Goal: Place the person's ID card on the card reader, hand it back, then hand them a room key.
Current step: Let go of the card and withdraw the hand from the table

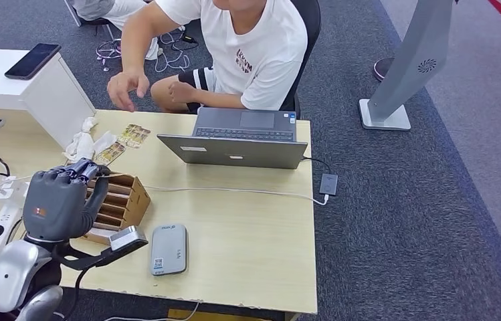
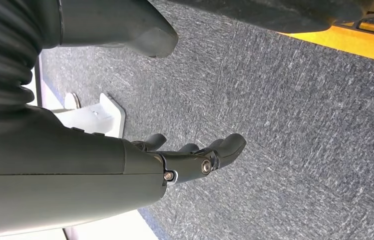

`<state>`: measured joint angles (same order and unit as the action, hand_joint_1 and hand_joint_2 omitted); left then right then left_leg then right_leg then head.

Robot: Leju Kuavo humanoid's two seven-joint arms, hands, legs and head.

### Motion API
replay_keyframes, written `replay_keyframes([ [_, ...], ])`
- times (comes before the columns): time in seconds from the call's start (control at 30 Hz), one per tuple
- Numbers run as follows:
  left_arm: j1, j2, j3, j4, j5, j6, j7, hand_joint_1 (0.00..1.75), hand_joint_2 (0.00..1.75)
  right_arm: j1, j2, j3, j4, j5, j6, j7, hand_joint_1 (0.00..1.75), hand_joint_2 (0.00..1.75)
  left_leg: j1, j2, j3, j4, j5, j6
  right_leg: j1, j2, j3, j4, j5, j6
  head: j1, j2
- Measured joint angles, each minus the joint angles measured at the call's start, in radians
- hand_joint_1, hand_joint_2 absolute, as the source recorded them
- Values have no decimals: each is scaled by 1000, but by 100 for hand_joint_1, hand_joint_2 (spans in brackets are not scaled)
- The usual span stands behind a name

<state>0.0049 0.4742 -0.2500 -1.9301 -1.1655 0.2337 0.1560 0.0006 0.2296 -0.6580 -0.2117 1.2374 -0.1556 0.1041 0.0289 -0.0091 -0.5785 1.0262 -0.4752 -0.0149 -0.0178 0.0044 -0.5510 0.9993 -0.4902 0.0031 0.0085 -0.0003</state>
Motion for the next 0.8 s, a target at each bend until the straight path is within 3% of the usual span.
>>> replay_keyframes([
  [0.13,-54,-16,8,45,-4,-22,5,175,175,-1,0,1,0,16,6,-2,0,175,0,-1,-1,0,0,0,0,-1,-3,-1,0,0,0,0],
  [0.23,-169,-24,17,175,-36,-24,7,175,175,-9,-3,8,1,41,21,-8,0,175,0,-2,-2,1,1,0,0,-2,-2,-1,1,0,0,0],
  [0.43,-365,-45,29,493,-131,104,-9,175,175,-19,-13,29,5,62,47,-14,0,175,0,0,-2,0,3,0,0,0,-3,1,3,0,0,0],
  [0.8,-477,-84,40,735,-124,123,-9,175,175,-24,-17,39,12,73,54,-18,0,175,0,0,-2,0,3,0,0,0,-3,1,3,0,0,0],
])
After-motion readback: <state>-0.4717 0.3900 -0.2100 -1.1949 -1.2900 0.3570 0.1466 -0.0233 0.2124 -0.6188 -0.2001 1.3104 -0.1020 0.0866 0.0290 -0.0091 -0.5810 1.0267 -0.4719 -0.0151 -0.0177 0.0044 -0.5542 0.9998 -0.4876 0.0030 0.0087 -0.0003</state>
